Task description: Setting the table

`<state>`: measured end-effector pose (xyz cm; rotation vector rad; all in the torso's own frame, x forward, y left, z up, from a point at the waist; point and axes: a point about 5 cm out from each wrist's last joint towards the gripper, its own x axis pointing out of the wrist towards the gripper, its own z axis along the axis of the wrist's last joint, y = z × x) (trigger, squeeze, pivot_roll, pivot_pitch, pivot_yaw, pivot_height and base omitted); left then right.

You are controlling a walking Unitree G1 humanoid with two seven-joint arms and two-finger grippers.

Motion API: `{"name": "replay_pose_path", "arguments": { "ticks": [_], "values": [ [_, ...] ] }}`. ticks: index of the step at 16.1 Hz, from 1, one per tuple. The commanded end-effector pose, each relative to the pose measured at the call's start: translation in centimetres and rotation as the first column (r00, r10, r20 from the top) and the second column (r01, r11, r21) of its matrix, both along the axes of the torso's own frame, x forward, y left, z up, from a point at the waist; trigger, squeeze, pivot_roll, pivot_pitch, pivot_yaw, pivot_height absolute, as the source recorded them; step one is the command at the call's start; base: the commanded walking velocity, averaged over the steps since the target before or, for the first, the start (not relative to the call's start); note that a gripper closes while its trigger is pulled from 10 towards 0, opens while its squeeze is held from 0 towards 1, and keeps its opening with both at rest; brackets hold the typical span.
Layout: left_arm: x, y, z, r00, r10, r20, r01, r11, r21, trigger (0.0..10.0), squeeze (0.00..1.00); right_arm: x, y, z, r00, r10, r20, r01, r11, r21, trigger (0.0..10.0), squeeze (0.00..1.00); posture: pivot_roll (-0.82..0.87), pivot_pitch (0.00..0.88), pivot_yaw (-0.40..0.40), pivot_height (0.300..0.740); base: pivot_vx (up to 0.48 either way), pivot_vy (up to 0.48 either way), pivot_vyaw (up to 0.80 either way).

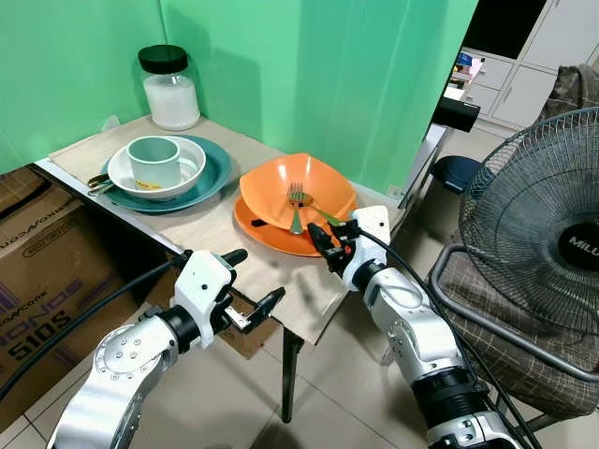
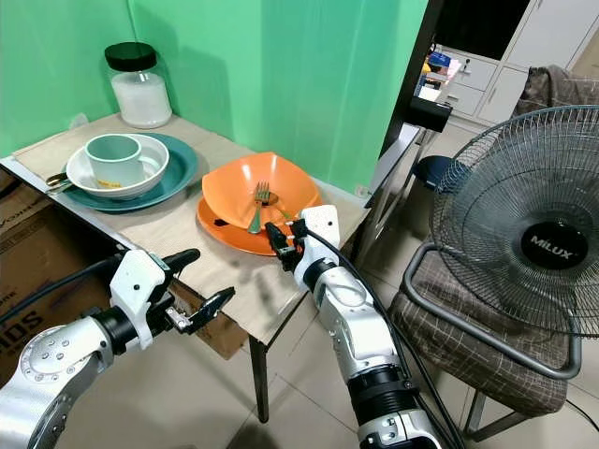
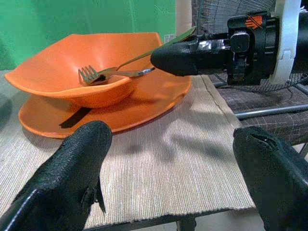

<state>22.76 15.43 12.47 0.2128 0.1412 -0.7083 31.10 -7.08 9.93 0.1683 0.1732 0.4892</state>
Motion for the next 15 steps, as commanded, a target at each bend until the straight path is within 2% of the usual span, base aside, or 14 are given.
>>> {"name": "replay_pose_path", "arguments": {
  "ticks": [1,10,15],
  "values": [
    [0.1,-0.4,0.2,1.000,-0.010,0.007,0.010,1.000,0.000,10.0,0.02,0.5,-0.3,0.6,1.000,-0.022,0.014,0.022,1.000,0.015,10.0,0.00,0.08,0.000,-0.057,0.740,0.000,0.000,0.00],
    [0.3,-0.5,0.2,1.000,-0.012,0.010,0.012,1.000,0.001,10.0,0.02,0.9,-0.8,-0.2,0.997,-0.069,-0.032,0.070,0.997,0.032,10.0,0.00,0.08,0.000,-0.060,0.740,0.000,0.000,0.00],
    [0.3,-0.6,0.2,1.000,-0.019,0.011,0.019,1.000,0.001,10.0,0.02,1.1,-1.5,-1.5,0.990,-0.116,-0.078,0.119,0.992,0.037,10.0,0.00,0.08,0.000,-0.059,0.740,0.000,0.000,0.00]
  ]
}}
